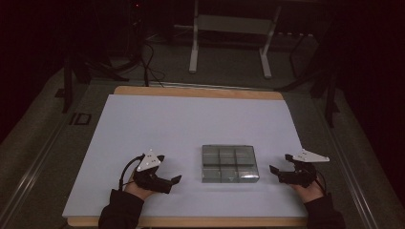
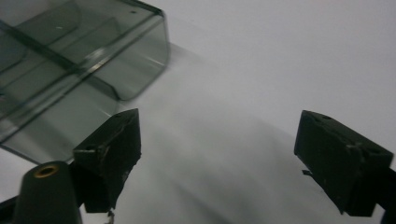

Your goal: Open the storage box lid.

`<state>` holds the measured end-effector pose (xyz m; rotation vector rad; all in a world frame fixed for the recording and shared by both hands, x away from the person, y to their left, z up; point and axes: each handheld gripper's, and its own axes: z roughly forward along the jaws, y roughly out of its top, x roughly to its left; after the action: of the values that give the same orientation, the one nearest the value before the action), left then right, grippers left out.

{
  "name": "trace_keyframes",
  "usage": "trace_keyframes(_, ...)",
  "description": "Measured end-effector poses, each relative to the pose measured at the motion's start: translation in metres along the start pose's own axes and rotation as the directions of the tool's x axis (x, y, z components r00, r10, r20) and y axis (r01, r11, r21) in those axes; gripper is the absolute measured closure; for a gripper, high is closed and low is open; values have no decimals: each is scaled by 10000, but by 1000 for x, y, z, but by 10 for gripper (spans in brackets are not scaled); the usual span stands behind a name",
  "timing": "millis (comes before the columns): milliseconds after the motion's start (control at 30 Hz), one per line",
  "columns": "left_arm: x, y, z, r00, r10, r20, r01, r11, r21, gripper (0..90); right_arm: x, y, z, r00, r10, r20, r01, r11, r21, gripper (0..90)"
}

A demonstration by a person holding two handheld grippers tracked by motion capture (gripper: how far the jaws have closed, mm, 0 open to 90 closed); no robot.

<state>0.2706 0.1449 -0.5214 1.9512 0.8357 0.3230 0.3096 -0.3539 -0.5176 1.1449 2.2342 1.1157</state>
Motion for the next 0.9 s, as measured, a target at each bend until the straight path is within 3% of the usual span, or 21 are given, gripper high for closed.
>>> trace_keyframes(333,-7,8,14,9992,297,272,-301,9995,130,44,11,9,11,9919,-857,-936,868,9962,82,238)
trace_keyframes(500,-11,13,22,9991,420,92,-421,9989,211,50,14,10,17,9872,-1005,-1239,1030,9946,139,302)
trace_keyframes(667,-18,15,38,9970,768,-93,-759,9946,701,102,19,10,20,9840,-1214,-1303,1250,9920,199,347)
trace_keyframes(767,-19,14,46,9969,775,-123,-756,9903,1162,170,21,10,20,9824,-1370,-1268,1389,9903,61,418)
trace_keyframes(833,-19,13,51,9966,811,-115,-788,9876,1358,324,23,10,20,9799,-1488,-1330,1496,9887,-38,479)
trace_keyframes(900,-21,12,54,9966,825,53,-824,9865,1415,413,25,9,21,9753,-1767,-1327,1780,9840,-15,526)
